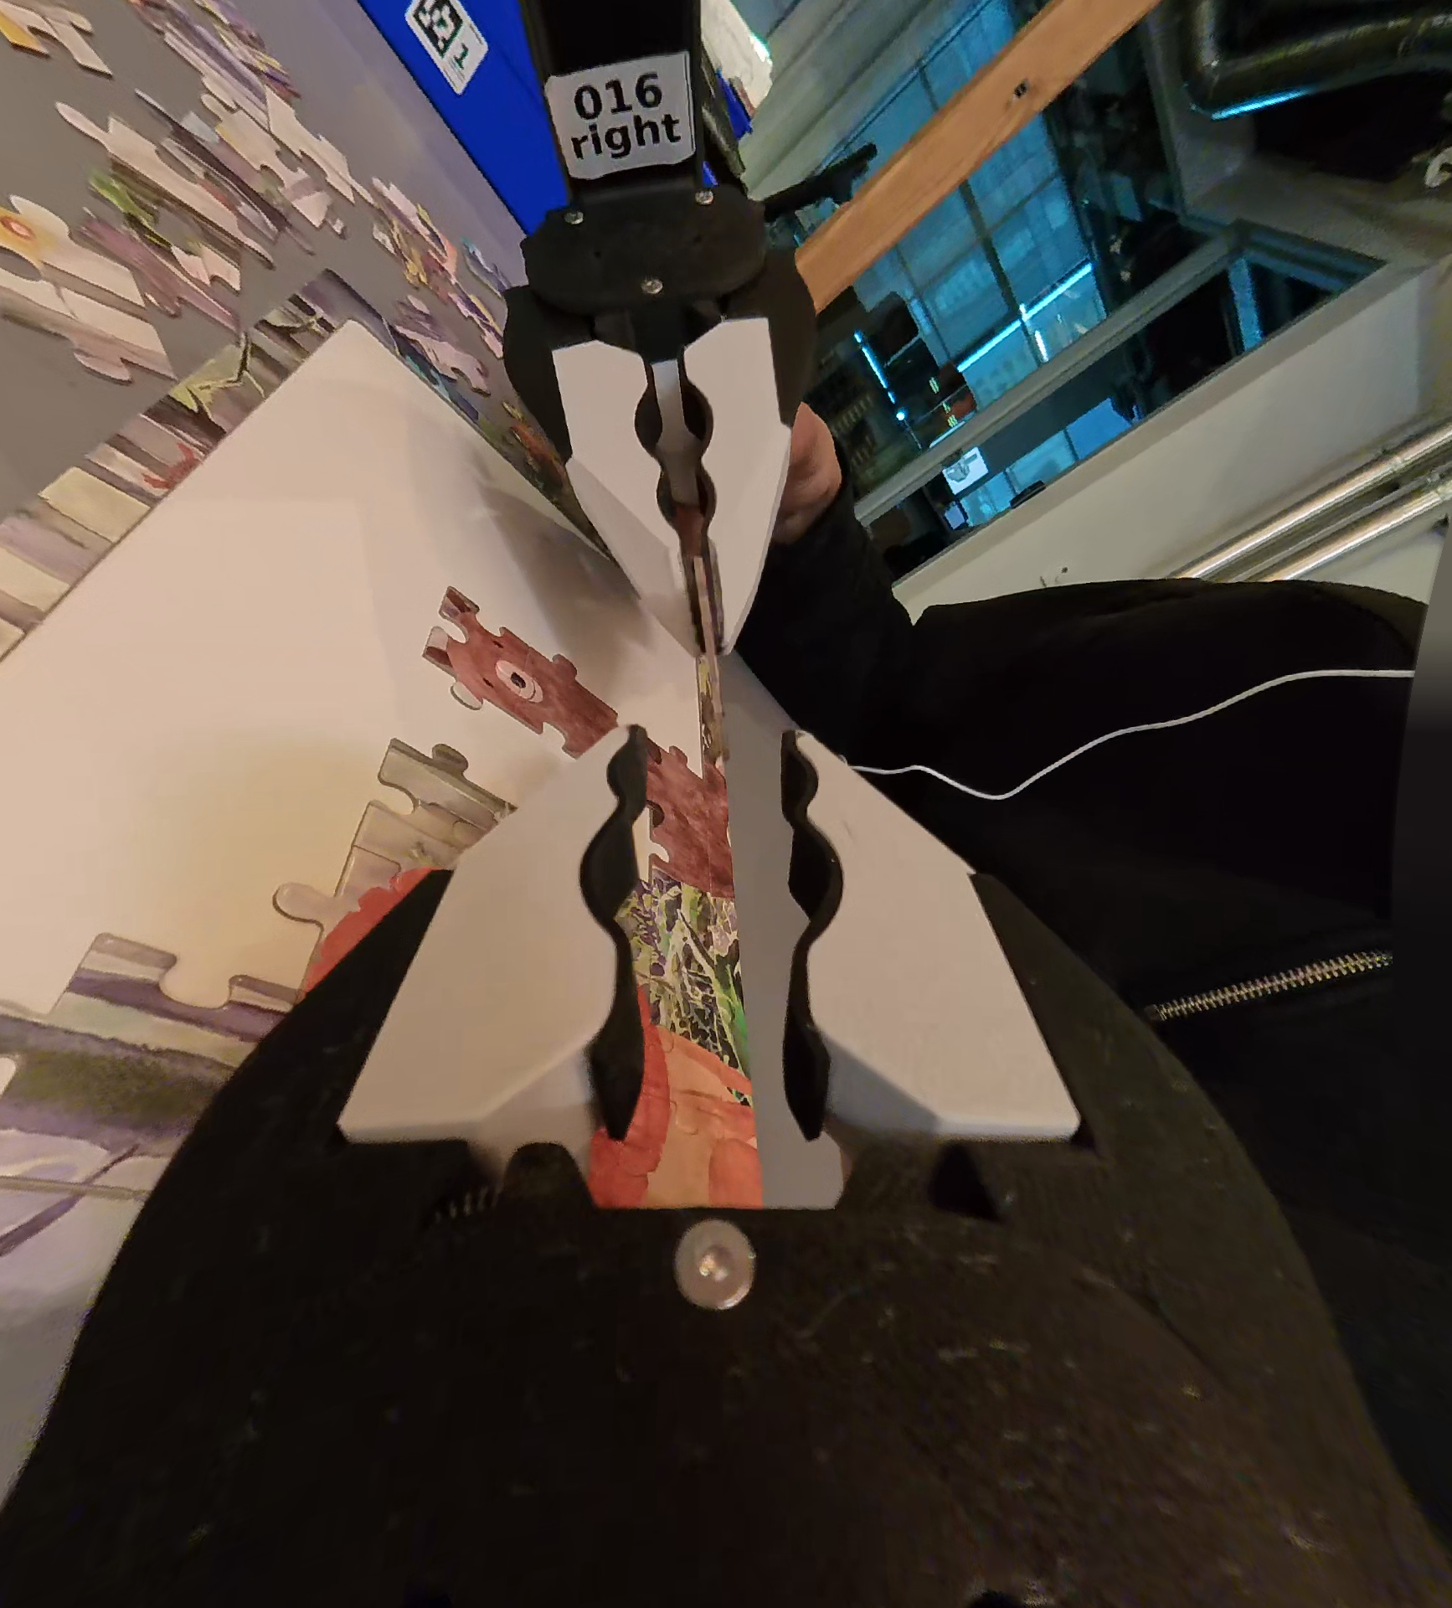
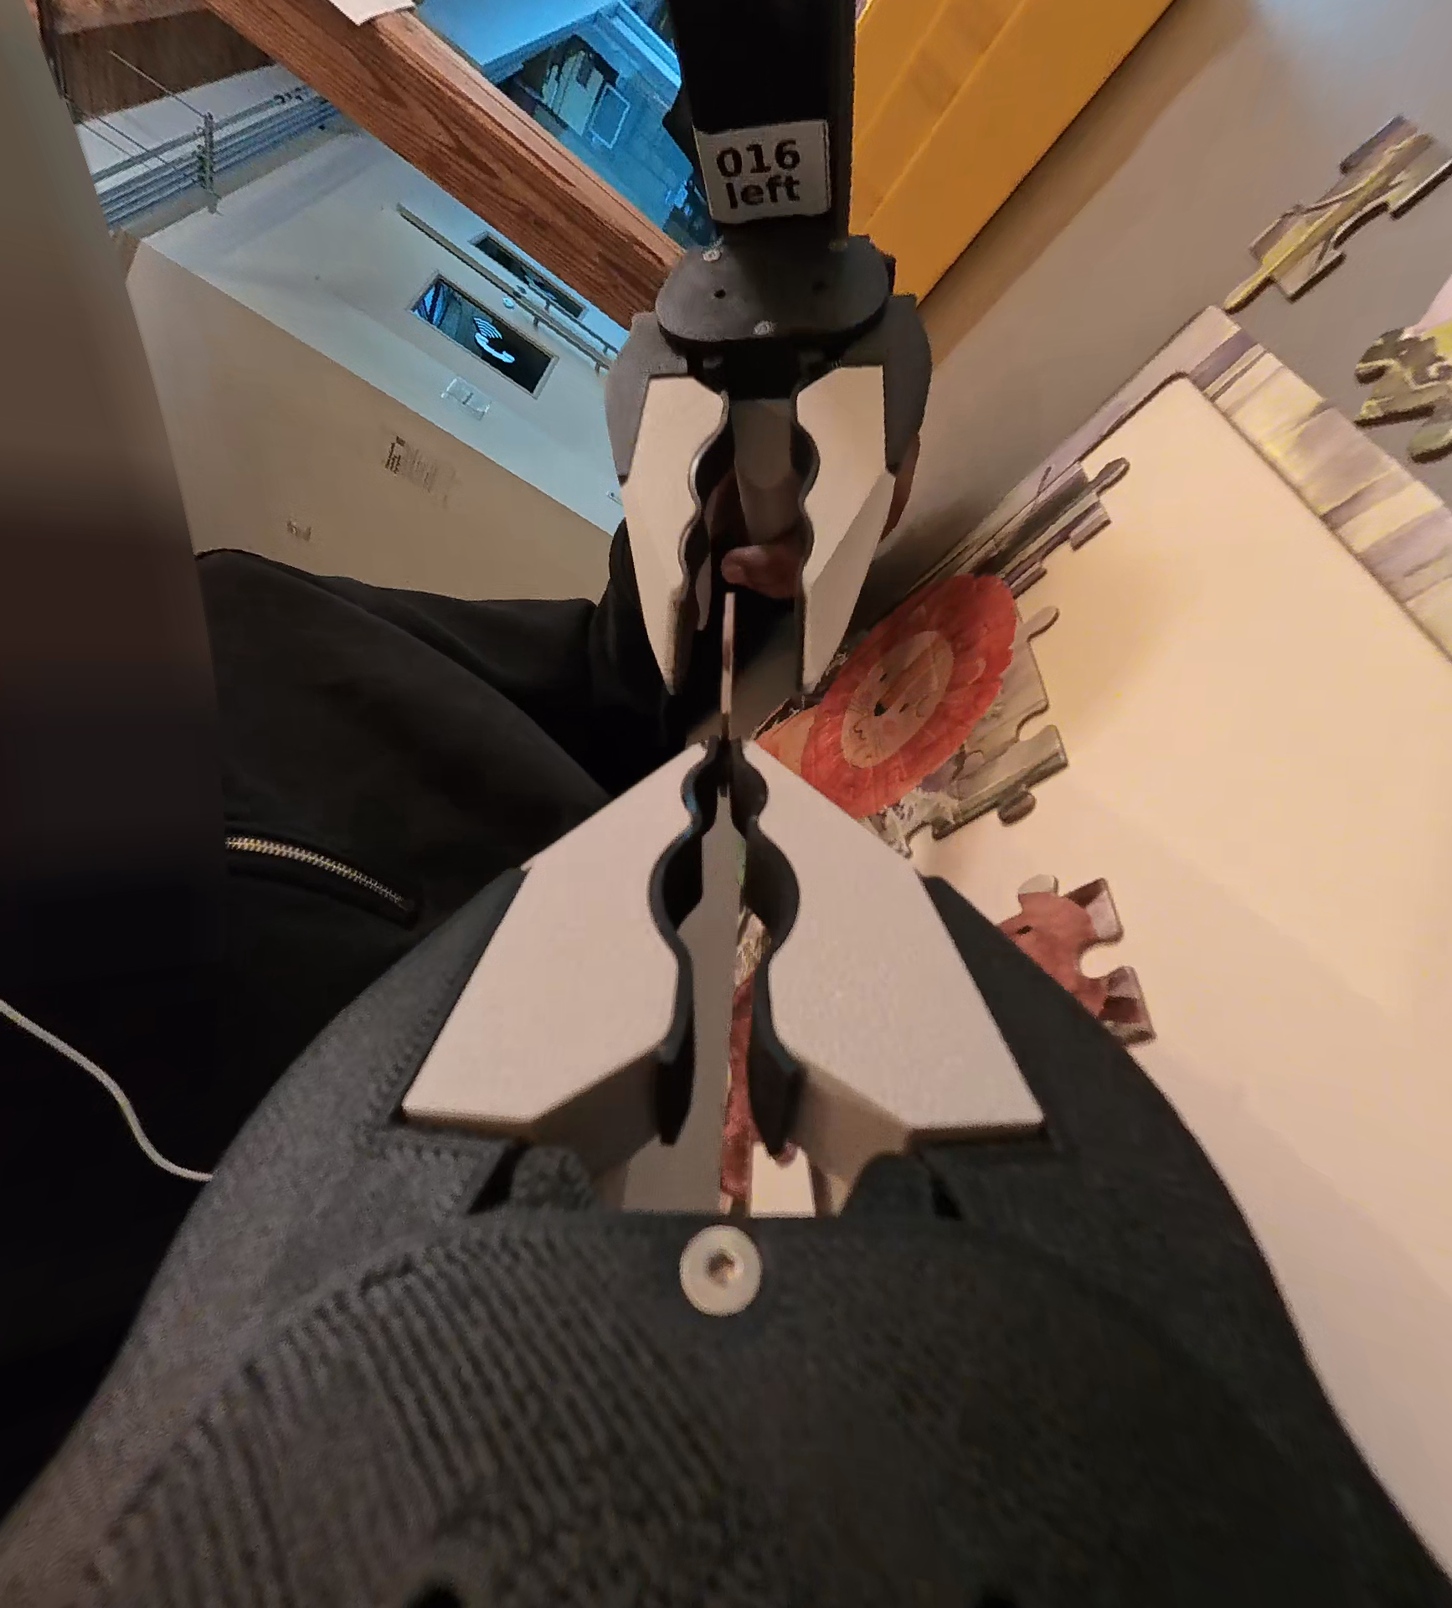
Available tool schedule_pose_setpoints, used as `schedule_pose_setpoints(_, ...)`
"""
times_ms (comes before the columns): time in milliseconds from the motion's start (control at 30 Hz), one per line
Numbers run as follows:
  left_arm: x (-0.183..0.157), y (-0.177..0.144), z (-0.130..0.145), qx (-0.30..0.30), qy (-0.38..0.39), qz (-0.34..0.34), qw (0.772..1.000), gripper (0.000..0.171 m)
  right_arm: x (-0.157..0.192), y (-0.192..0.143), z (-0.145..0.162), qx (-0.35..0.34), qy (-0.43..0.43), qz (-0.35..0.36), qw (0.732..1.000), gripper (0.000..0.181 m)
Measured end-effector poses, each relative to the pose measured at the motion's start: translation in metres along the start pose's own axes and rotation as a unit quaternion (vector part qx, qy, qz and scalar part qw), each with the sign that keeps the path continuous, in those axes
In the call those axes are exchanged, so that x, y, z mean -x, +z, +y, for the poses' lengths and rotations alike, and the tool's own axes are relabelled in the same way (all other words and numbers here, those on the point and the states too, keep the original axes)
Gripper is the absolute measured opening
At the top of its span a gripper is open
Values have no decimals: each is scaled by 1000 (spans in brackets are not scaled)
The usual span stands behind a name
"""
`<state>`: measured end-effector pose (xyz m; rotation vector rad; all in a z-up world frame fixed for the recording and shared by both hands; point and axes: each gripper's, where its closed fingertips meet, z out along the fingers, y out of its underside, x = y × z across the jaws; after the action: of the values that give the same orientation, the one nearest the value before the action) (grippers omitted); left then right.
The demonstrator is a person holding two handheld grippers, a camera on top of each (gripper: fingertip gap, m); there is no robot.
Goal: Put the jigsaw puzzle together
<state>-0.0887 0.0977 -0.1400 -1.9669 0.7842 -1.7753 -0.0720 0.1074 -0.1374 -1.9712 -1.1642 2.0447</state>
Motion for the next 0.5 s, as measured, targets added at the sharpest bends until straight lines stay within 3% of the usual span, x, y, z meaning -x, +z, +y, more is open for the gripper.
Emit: schedule_pose_setpoints(500,-1,3,4,14,1,3,1000,19,0,3,0,-2,-2,-3,1000,0)
